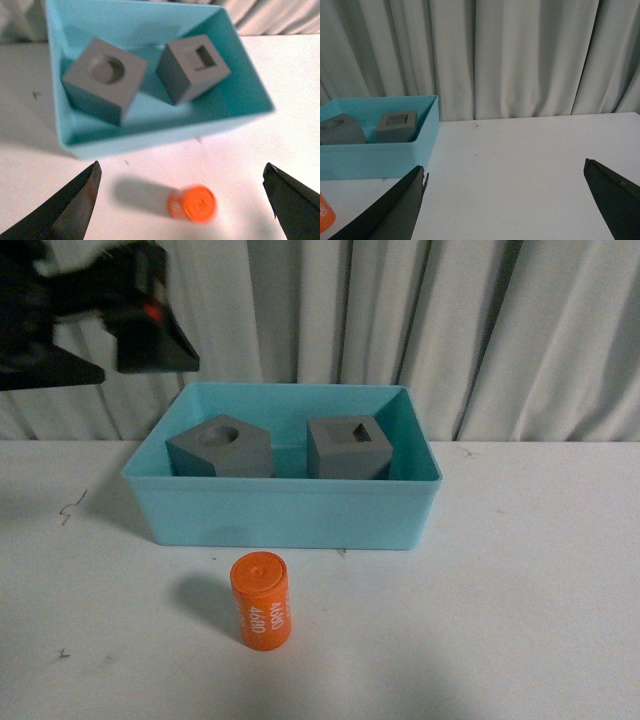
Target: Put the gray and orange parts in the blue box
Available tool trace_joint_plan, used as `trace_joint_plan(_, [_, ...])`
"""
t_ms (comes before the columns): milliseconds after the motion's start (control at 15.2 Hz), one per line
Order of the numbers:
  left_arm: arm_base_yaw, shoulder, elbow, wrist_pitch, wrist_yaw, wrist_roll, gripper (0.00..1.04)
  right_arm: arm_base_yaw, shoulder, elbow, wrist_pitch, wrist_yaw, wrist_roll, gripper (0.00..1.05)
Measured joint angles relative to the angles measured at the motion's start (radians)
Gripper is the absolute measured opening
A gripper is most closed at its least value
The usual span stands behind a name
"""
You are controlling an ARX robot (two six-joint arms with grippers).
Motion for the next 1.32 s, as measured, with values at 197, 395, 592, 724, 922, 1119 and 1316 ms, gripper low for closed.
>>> trace_joint_plan(197, [0.100, -0.464, -0.378, -0.224, 0.133, -0.115, 0.98, 0.000, 0.000, 0.000, 0.000, 0.000, 0.000, 0.98])
trace_joint_plan(395, [0.247, -0.830, -0.710, -0.235, 0.024, -0.109, 0.94, 0.000, 0.000, 0.000, 0.000, 0.000, 0.000, 0.98])
trace_joint_plan(592, [0.166, -1.296, -0.954, 0.265, -0.225, 0.103, 0.30, 0.000, 0.001, 0.000, 0.001, 0.000, 0.000, 0.98])
trace_joint_plan(724, [0.166, -1.326, -0.954, 0.249, -0.227, 0.105, 0.12, 0.000, 0.001, 0.000, 0.000, -0.001, 0.000, 0.98])
trace_joint_plan(922, [0.166, -1.475, -0.954, 0.055, -0.224, 0.107, 0.02, 0.000, 0.001, 0.000, 0.000, -0.001, 0.000, 0.98])
trace_joint_plan(1119, [0.166, -1.494, -0.954, 0.061, -0.226, 0.107, 0.02, 0.000, 0.001, 0.000, 0.000, -0.001, 0.000, 0.98])
trace_joint_plan(1316, [0.166, -1.494, -0.954, 0.066, -0.226, 0.107, 0.02, 0.000, 0.001, 0.000, 0.000, -0.001, 0.000, 0.98])
